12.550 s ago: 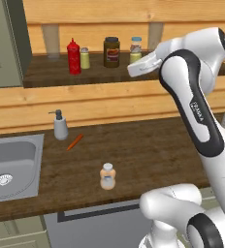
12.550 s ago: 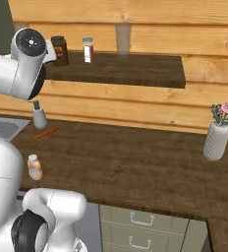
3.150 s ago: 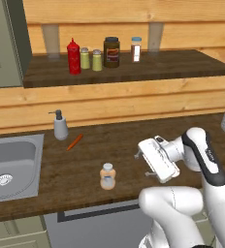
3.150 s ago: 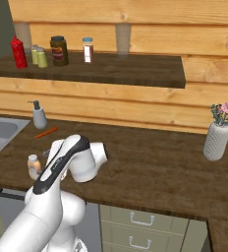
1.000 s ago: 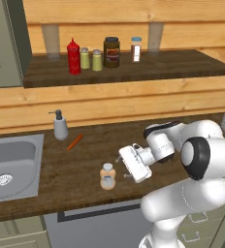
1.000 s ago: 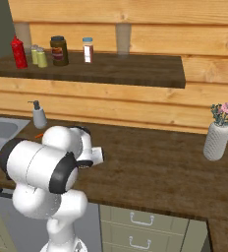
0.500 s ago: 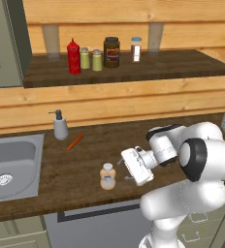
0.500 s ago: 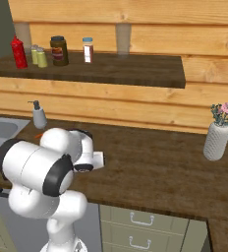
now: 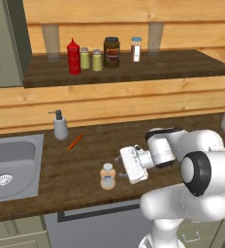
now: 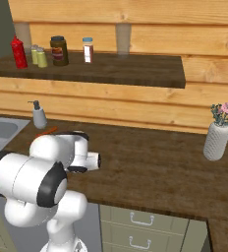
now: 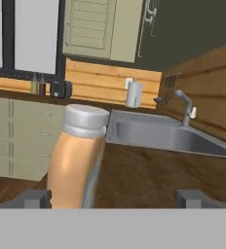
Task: Put the shaker and condiment bottle from the counter next to their counterparts in the cabinet.
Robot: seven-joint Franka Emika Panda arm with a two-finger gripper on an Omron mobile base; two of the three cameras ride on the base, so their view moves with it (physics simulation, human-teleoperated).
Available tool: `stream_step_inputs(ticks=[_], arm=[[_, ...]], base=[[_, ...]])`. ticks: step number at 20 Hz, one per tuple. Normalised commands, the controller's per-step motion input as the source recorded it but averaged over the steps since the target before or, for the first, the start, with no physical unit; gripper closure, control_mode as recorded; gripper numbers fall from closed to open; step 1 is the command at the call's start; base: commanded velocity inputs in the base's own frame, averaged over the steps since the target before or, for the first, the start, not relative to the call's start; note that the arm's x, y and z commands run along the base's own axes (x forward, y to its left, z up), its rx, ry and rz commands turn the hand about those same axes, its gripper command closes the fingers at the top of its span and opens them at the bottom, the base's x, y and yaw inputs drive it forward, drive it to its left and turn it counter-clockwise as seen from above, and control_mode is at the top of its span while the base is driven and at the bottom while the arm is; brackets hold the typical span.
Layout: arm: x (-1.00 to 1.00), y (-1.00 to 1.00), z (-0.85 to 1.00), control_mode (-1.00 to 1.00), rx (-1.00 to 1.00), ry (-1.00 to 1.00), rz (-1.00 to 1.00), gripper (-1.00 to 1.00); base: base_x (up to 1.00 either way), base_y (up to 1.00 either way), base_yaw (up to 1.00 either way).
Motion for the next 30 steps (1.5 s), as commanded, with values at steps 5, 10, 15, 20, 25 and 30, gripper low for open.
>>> stream_step_inputs(ticks=[5, 10, 15, 20, 25, 30], arm=[[-0.29, 0.00, 0.00, -1.00, 0.00, 0.01, 0.03, -1.00], [-0.21, -0.13, 0.00, -1.00, 0.00, 0.00, 0.15, -1.00], [-0.24, 0.15, 0.00, -1.00, 0.00, 0.02, -0.01, -1.00], [-0.32, 0.20, 0.00, -1.00, 0.00, 0.00, -0.10, -1.00], [-0.41, 0.11, 0.00, -1.00, 0.00, 0.01, -0.07, -1.00], [-0.61, 0.00, 0.00, -1.00, 0.00, 0.02, -0.01, -1.00]], base=[[0.00, 0.00, 0.00], [0.00, 0.00, 0.00], [0.00, 0.00, 0.00], [0.00, 0.00, 0.00], [0.00, 0.00, 0.00], [0.00, 0.00, 0.00]])
